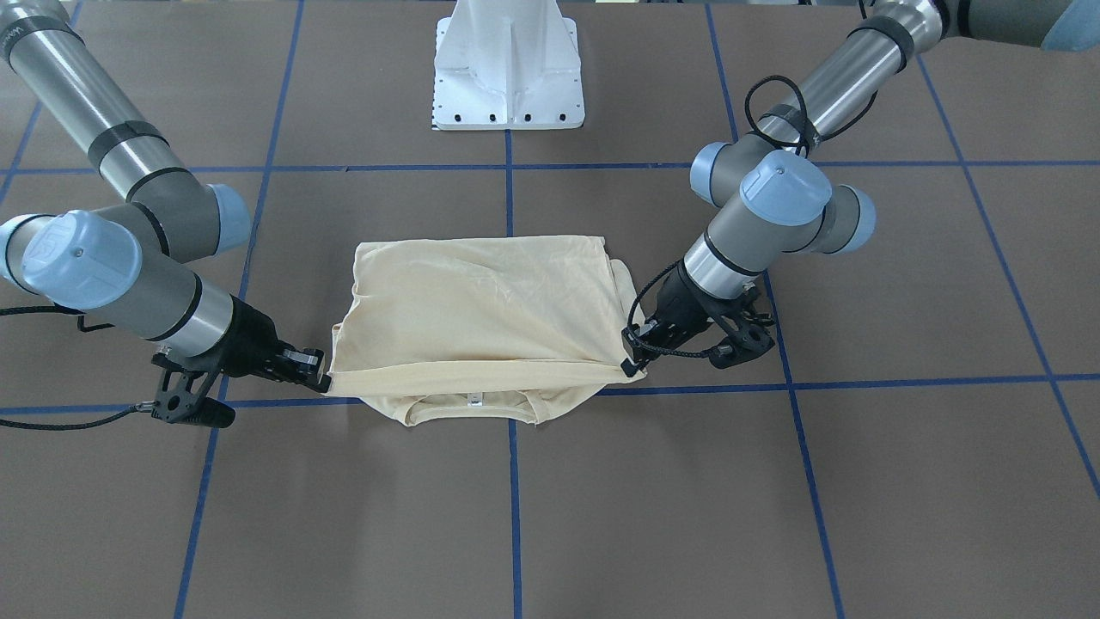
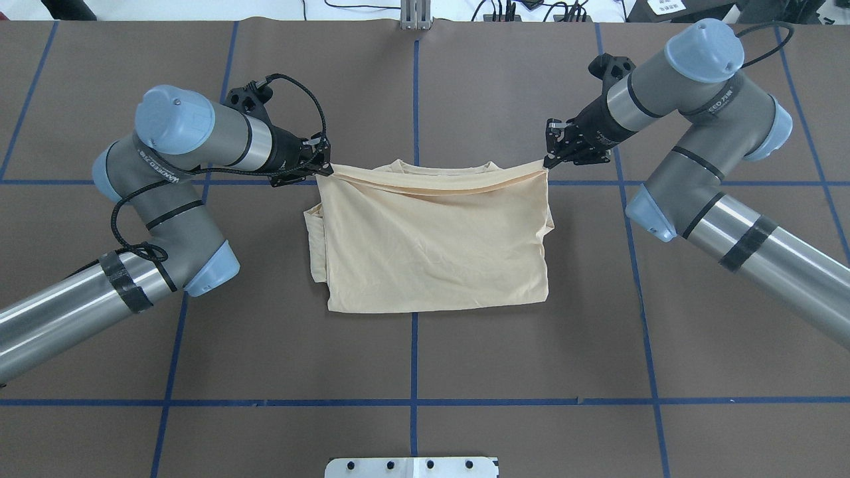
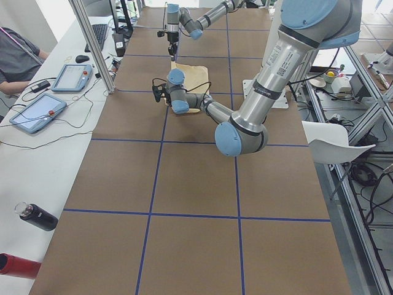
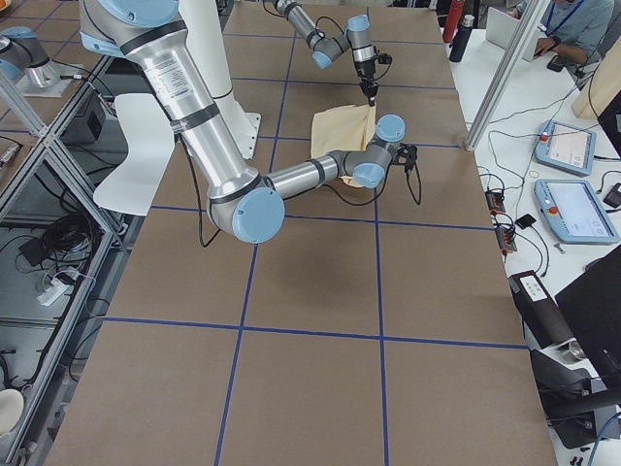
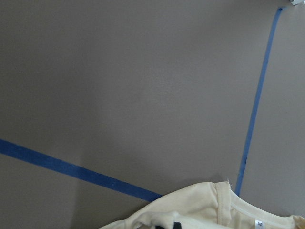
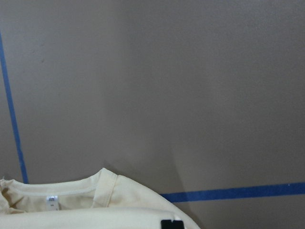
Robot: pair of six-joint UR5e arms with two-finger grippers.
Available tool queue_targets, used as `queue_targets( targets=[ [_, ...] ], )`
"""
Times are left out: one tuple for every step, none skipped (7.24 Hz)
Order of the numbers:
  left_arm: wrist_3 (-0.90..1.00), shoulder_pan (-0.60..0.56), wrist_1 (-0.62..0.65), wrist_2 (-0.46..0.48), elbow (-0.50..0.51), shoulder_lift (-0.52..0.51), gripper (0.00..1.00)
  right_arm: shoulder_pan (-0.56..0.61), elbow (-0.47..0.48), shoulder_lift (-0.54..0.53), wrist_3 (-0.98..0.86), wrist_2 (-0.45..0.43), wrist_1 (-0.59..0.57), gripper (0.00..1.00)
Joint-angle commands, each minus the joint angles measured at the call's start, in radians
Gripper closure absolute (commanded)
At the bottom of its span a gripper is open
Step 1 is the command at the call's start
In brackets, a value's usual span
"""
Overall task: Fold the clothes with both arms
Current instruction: 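Hold the hem taut above the collar with both grippers and lower it, then open both grippers to release the hem and lift them away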
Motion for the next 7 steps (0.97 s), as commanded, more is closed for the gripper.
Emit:
queue_targets(
  targets=[
    [0.0,-0.009,-0.01,0.009,0.022,0.0,1.0,-0.002,-0.031,0.012,-0.002,-0.008,0.001,1.0],
    [0.0,-0.01,-0.01,0.009,0.025,0.0,1.0,-0.002,-0.031,0.012,0.0,-0.008,0.0,1.0],
    [0.0,-0.01,-0.011,0.009,0.025,0.0,1.0,0.0,-0.033,0.015,0.0,-0.008,0.0,1.0],
    [0.0,-0.01,-0.018,0.009,0.025,0.0,0.59,0.001,-0.033,0.018,0.001,-0.008,0.001,0.62],
    [0.0,-0.01,-0.019,0.009,0.022,-0.003,0.01,0.0,-0.033,0.034,0.011,-0.031,-0.002,0.01],
    [0.002,-0.01,-0.021,0.009,0.019,-0.003,0.0,0.001,-0.039,0.037,0.011,-0.033,-0.003,0.0],
    [0.003,-0.015,-0.021,0.008,0.016,-0.003,0.0,0.004,-0.039,0.038,0.011,-0.031,-0.003,0.0]
  ],
)
